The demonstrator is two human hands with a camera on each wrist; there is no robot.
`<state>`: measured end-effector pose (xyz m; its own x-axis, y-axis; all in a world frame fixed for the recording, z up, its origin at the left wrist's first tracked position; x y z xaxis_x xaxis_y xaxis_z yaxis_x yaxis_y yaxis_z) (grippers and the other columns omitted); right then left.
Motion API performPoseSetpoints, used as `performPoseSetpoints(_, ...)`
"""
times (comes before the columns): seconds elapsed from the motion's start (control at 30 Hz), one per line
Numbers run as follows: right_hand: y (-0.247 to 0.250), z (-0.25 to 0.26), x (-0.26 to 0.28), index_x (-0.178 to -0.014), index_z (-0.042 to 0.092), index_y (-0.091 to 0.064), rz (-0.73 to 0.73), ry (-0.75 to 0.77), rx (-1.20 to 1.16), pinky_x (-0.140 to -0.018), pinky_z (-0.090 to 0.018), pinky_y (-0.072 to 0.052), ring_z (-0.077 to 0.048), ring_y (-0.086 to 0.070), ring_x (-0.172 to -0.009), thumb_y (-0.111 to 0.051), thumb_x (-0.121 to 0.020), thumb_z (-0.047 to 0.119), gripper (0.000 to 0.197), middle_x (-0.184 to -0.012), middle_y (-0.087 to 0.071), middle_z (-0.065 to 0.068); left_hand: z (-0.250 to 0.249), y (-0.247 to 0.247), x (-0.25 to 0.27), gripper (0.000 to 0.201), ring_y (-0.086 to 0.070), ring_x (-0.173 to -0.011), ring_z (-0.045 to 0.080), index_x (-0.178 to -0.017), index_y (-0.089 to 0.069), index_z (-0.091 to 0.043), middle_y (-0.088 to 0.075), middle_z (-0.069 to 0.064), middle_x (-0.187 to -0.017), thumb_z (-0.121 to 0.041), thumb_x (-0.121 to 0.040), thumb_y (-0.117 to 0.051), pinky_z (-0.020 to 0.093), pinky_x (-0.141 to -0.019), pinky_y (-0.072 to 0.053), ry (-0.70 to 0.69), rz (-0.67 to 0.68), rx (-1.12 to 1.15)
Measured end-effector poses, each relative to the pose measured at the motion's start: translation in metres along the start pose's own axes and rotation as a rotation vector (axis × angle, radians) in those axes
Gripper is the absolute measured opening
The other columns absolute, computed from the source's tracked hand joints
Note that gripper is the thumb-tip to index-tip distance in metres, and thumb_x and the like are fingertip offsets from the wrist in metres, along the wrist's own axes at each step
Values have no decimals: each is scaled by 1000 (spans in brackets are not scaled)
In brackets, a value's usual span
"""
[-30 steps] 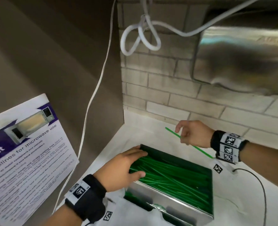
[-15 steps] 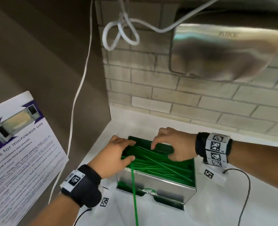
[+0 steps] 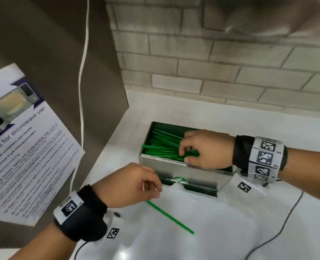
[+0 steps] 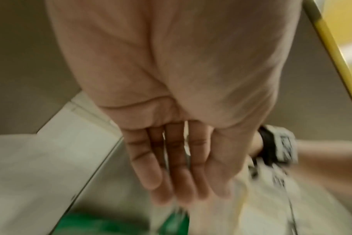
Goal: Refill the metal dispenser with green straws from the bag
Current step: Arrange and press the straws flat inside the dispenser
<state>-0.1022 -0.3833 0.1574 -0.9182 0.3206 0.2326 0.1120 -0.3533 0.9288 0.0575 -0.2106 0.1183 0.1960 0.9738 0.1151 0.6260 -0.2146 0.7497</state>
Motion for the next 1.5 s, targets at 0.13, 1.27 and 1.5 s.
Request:
performPoseSetpoints(0.13, -3, -5, -1, -107, 31, -68, -29, -59, -21, -87, -34, -51, -14, -60, -95, -67, -86, 40, 23, -104, -58, 8, 37, -71, 3, 46, -46, -130, 9, -143, -53, -29, -50, -11, -141, -32, -98, -59, 24, -110, -38, 56, 165, -351)
performPoseSetpoints(1.27, 1, -34, 29, -130, 27, -55, 47, -279, 50, -92, -34, -49, -21, -57, -108, -65, -91, 40, 42, -129, -48, 2, -13, 61, -77, 35, -59, -103, 18, -122, -66, -22, -60, -1, -112, -23, -88, -75, 28, -85, -46, 129, -43, -457)
performPoseSetpoints(1.5, -15, -29, 18, -155, 13, -24, 142, -316, 118, -86, -37, -55, -26, -62, -95, -58, -95, 35, 72, -109, -61, -8, -11, 61, -85, 38, -66, -105, 21, -127, -69, -18, -70, 4, -120, -14, -89, -73, 29, -88, -52, 192, 28, -550)
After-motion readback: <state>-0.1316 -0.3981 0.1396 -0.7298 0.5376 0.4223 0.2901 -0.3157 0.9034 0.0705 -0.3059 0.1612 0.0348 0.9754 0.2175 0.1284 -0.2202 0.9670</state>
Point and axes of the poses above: each hand's wrist, its own x-axis away from the middle knuckle, its own y-axis out of the back of the hand, z = x × y, the point moved 3 cm from there along -x, towards the middle knuckle
